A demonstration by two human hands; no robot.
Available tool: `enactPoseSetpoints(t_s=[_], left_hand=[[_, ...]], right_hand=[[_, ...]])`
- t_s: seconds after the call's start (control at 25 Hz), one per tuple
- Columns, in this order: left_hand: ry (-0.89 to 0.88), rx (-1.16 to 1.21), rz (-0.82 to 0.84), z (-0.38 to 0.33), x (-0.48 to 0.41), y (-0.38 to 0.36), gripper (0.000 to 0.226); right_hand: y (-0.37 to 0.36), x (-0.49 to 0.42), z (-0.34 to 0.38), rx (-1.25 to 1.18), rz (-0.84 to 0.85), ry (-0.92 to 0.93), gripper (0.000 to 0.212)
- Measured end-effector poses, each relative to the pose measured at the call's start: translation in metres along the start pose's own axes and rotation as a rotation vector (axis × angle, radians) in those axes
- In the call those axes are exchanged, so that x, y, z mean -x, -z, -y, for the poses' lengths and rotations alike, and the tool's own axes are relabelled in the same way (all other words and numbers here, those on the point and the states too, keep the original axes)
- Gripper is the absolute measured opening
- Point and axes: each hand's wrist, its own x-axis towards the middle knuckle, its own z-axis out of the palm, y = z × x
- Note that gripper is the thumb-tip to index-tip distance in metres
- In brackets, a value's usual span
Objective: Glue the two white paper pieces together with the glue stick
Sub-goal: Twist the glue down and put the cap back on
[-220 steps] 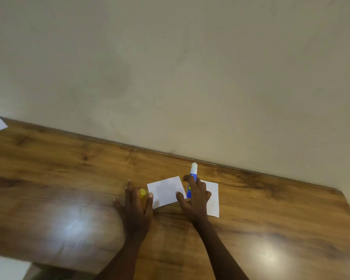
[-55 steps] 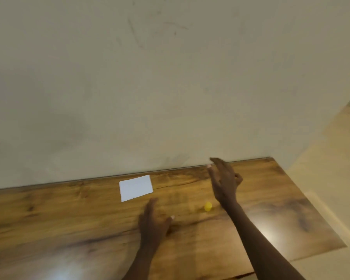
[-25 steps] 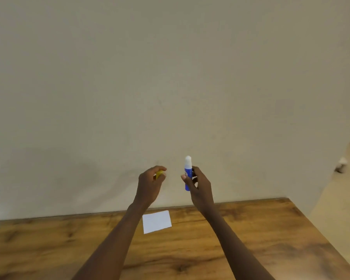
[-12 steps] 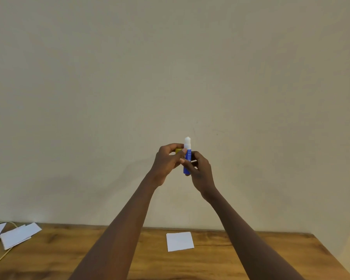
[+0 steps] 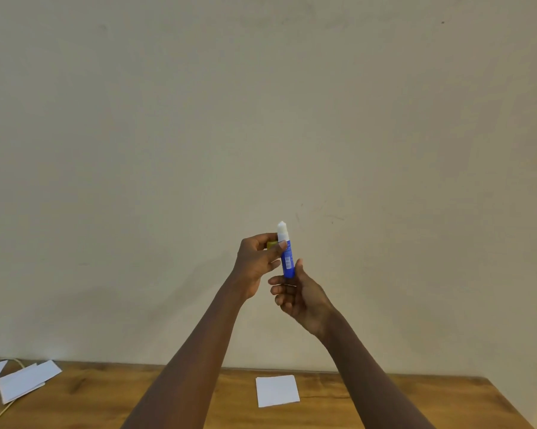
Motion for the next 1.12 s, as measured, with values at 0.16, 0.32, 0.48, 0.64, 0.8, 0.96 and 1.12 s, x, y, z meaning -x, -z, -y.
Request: enactPoseSetpoints(t_s=[0.16,0.32,0.48,0.64,0.8,0.96,1.12], left_hand=[[-0.025,0.018,0.014,0.003,-0.003,-0.009,0.033],[0.0,0.047,-0.05,0.004,-0.006,-0.018,0.033],[-0.027,0.051,-0.017,-0.003,-0.007,-0.014,0.029],[-0.05,0.06,0.023,-0.01,-0.007,-0.013,0.029],[-0.065,0.057,0.02,-0.011,-0.009,-0.016,0.03],[-0.057,0.064,0.011,-0.007,-0.008,-0.013,0.031],[-0.055,0.079,0.047,-0.01,-0.009,-0.014,0.03]], right_hand=[[-0.007,0.002,-0.01,-0.562,-0.039,0.065,0.032],[-0.017,-0.002,-0.017,-0.664,-0.218,0.28,0.015],[-0.011,0.004,-0.009,-0.596,-0.172,0.193,0.033],[-0.008,0.005,0.005,-0.524,-0.129,0.077,0.028],[-0.01,0.002,0.0,-0.607,-0.12,0.225,0.006],[-0.007,0.004,0.008,-0.375,-0.107,0.051,0.041],[-0.012,0.001,0.007,-0.547,-0.092,0.109,0.026]])
